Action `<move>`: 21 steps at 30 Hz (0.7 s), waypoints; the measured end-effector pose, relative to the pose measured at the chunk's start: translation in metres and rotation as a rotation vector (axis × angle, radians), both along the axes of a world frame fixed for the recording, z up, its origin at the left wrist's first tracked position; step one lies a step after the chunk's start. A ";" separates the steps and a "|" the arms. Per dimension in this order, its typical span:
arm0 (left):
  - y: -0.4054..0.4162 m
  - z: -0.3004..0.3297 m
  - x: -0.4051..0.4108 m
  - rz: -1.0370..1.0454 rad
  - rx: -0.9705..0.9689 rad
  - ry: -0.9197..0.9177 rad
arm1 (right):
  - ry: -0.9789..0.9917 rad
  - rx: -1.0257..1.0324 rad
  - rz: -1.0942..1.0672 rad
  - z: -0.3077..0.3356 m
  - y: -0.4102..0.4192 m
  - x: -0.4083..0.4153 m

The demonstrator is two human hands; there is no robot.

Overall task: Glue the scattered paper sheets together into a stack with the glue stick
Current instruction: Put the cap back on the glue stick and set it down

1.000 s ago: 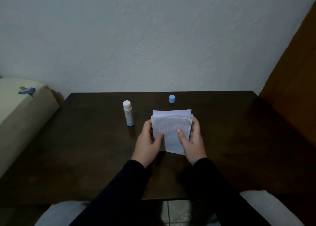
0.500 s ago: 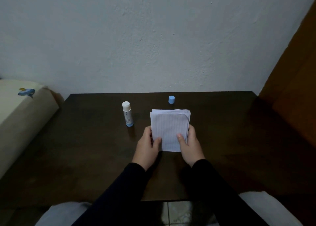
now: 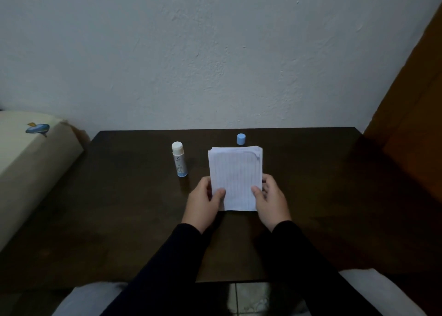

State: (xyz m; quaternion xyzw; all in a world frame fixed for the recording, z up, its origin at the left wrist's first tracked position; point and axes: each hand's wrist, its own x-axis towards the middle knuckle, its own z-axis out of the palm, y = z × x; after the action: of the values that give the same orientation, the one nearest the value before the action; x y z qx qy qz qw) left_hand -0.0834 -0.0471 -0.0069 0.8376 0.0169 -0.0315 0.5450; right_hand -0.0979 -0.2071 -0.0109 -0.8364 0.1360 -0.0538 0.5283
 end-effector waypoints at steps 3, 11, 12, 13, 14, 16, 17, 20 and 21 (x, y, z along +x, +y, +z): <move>0.012 0.003 0.009 0.142 -0.049 -0.027 | -0.017 0.013 -0.020 0.002 -0.003 0.005; 0.044 -0.002 0.040 0.405 -0.064 -0.028 | 0.058 0.042 0.000 0.009 -0.013 0.031; 0.045 -0.003 0.043 0.403 -0.061 -0.038 | 0.072 0.040 0.003 0.007 -0.014 0.034; 0.046 -0.005 0.046 0.401 -0.054 -0.048 | 0.083 0.041 0.006 0.006 -0.014 0.037; 0.047 -0.006 0.050 0.401 -0.047 -0.053 | 0.095 0.037 0.009 0.006 -0.015 0.040; 0.049 -0.008 0.057 0.403 -0.042 -0.037 | 0.127 0.015 0.006 0.005 -0.017 0.048; 0.050 -0.008 0.061 0.400 -0.046 -0.029 | 0.150 0.004 0.003 0.005 -0.019 0.052; 0.051 -0.008 0.069 0.371 -0.066 -0.032 | 0.214 -0.044 0.011 0.004 -0.028 0.063; 0.051 -0.008 0.071 0.363 -0.066 -0.033 | 0.229 -0.065 0.018 0.005 -0.031 0.067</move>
State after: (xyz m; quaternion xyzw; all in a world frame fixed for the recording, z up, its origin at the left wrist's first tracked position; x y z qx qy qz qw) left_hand -0.0124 0.0041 -0.0152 0.8030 0.1579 0.0804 0.5691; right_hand -0.0304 -0.2377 -0.0061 -0.8550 0.1863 0.0426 0.4822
